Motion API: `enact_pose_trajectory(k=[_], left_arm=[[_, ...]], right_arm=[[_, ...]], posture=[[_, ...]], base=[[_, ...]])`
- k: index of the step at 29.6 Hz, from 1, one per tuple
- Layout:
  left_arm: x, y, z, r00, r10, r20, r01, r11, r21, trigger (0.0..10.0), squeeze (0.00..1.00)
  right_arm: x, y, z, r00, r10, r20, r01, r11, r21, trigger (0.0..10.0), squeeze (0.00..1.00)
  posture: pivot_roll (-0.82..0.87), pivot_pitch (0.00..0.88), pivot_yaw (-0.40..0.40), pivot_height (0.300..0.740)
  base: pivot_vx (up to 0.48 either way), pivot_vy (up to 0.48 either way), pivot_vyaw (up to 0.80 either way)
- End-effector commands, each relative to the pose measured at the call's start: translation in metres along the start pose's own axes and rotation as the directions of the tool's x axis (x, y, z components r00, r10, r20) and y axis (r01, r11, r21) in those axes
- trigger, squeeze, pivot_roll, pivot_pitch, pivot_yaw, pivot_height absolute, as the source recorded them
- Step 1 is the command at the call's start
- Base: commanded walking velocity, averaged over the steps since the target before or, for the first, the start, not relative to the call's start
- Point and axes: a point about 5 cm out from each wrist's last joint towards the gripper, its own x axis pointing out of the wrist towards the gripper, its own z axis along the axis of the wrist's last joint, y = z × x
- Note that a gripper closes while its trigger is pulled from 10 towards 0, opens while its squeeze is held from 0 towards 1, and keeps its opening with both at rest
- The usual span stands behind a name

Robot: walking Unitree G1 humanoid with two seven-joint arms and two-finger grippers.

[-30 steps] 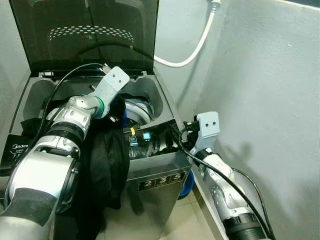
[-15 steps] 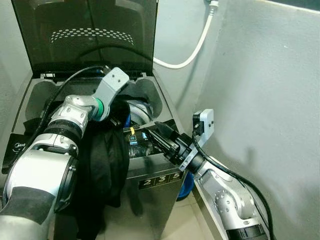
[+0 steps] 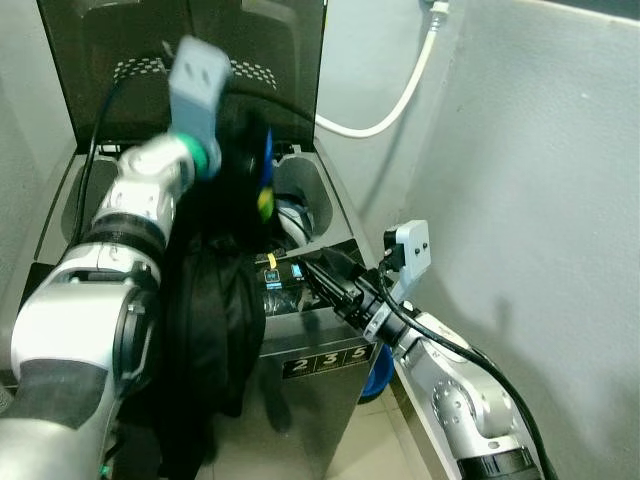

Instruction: Clothes washing

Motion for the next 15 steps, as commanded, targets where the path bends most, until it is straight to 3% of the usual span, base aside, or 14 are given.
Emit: enact_pose_trajectory(k=[1,2,4,5,7,8,9,11,12,13,15], left_arm=[[0.001,-0.004,0.000,1.000,-0.003,0.028,0.005,0.999,-0.049,10.0,0.00],[0.002,-0.004,-0.003,0.998,0.058,-0.007,-0.058,0.998,0.023,10.0,0.00],[0.000,-0.009,-0.018,0.976,0.206,-0.062,-0.183,0.947,0.265,10.0,0.00],[0.000,-0.010,-0.021,0.969,0.238,-0.063,-0.206,0.925,0.319,10.0,0.00],[-0.003,-0.020,-0.028,0.975,0.220,-0.026,-0.211,0.957,0.201,10.0,0.04],[-0.003,-0.020,-0.028,0.975,0.220,-0.026,-0.211,0.957,0.201,10.0,0.04],[-0.008,-0.018,-0.032,0.973,0.230,-0.027,-0.218,0.950,0.225,10.0,1.00],[-0.011,-0.016,-0.035,0.971,0.236,-0.027,-0.222,0.943,0.247,10.0,1.00],[-0.018,0.001,-0.037,0.952,0.303,-0.044,-0.276,0.910,0.309,10.0,1.00],[-0.018,0.001,-0.037,0.952,0.303,-0.044,-0.276,0.910,0.309,10.0,1.00],[-0.032,0.032,-0.038,0.907,0.411,-0.093,-0.334,0.836,0.436,10.0,1.00]], right_arm=[[-0.003,-0.004,-0.006,0.999,-0.028,-0.027,0.028,1.000,0.006,10.0,0.00],[-0.004,-0.004,-0.007,0.999,-0.036,-0.030,0.036,0.999,0.007,10.0,0.00],[-0.003,-0.004,-0.009,0.998,-0.053,-0.036,0.053,0.999,0.008,10.0,0.00],[-0.002,-0.004,-0.010,0.998,-0.056,-0.037,0.056,0.998,0.008,10.0,0.00],[-0.002,-0.002,-0.011,0.998,-0.054,-0.041,0.055,0.998,0.005,10.0,0.00],[-0.002,-0.002,-0.011,0.998,-0.054,-0.041,0.055,0.998,0.005,10.0,0.00],[-0.001,-0.002,-0.011,0.998,-0.049,-0.044,0.050,0.999,0.006,10.0,0.00],[-0.001,-0.001,-0.012,0.998,-0.046,-0.047,0.046,0.999,0.007,10.0,0.00],[0.000,0.000,-0.012,0.998,-0.042,-0.049,0.042,0.999,0.010,10.0,0.00],[0.000,0.000,-0.012,0.998,-0.042,-0.049,0.042,0.999,0.010,10.0,0.00],[0.002,0.001,-0.014,0.998,-0.036,-0.053,0.037,0.999,0.014,10.0,0.00]], posture=[[0.01,0.068,-0.024,0.740],[0.01,0.066,-0.026,0.740],[0.01,0.068,-0.027,0.740],[0.01,0.068,-0.027,0.740],[0.01,0.070,-0.028,0.740],[0.01,0.070,-0.028,0.740],[0.02,0.074,-0.035,0.740],[0.02,0.074,-0.039,0.740],[0.03,0.076,-0.047,0.740],[0.03,0.076,-0.047,0.740],[0.03,0.076,-0.051,0.740]], base=[[0.000,0.000,0.00],[0.000,0.000,0.00],[0.000,0.000,0.00],[0.000,0.000,0.00],[0.000,0.000,0.00],[0.000,0.000,0.00],[0.000,0.000,0.00],[0.000,0.000,0.00],[0.000,0.000,0.00],[0.000,0.000,0.00],[0.000,0.000,0.00]])
